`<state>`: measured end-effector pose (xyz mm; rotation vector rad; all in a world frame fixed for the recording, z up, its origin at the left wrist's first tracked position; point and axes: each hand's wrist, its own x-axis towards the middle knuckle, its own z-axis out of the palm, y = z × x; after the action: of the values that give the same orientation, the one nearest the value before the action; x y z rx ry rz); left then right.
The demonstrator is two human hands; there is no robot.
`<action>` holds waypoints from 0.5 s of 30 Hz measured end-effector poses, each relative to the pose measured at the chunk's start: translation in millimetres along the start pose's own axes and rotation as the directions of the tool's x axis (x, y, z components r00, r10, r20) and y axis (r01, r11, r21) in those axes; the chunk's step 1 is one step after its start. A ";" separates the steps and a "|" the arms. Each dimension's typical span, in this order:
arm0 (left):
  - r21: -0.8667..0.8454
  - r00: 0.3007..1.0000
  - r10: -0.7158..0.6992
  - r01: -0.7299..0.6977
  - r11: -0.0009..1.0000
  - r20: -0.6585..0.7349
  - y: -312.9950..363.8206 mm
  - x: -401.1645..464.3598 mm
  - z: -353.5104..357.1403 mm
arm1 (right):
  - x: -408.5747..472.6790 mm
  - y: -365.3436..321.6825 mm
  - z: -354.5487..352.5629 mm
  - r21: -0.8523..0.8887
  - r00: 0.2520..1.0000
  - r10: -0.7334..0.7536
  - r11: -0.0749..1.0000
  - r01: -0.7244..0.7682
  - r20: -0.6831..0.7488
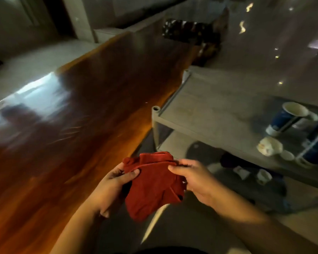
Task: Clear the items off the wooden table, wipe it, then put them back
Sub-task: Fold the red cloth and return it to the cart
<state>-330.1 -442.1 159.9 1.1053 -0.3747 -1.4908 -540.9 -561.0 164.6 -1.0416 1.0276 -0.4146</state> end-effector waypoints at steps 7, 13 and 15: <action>0.187 0.987 -0.150 0.136 0.973 0.064 7.2 75.1 68.0 | 13.4 1.5 -77.3 0.084 0.985 -0.024 0.996 0.039 -0.171; 0.236 0.961 -0.244 0.209 0.949 0.130 23.7 153.6 94.0 | 47.9 -16.3 -109.3 0.151 0.947 0.020 0.988 0.030 -0.319; 0.255 0.956 -0.261 0.221 0.941 0.137 31.9 184.7 97.0 | 65.3 -26.8 -115.2 0.136 0.931 0.029 0.990 0.023 -0.364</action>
<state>-363.7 -650.3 155.4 1.2517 -0.5632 -1.8002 -602.3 -679.1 141.2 -0.8541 1.3119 -0.6867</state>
